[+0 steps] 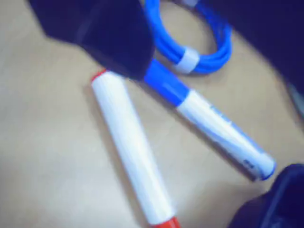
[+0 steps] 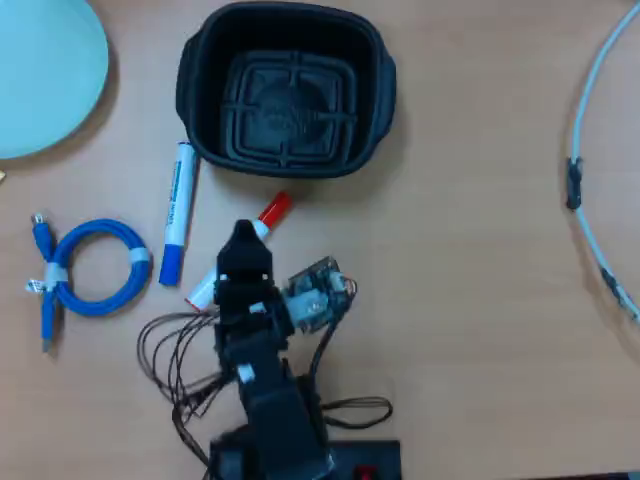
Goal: Pick up the red pen and put it in the black bowl
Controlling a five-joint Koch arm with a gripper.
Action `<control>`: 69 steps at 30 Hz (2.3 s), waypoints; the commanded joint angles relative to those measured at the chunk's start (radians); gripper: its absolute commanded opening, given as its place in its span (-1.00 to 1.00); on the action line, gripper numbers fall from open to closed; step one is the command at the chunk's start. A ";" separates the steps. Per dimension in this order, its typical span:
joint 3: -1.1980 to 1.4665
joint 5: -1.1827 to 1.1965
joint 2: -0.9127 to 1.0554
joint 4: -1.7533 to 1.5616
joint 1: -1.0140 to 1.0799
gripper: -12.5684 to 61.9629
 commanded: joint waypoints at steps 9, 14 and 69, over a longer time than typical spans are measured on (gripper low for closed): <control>-0.267 -0.351 -0.167 0.107 -0.098 0.58; -0.262 -0.568 -0.290 0.101 -0.106 0.58; 0.106 -0.844 -0.881 -0.288 0.044 0.58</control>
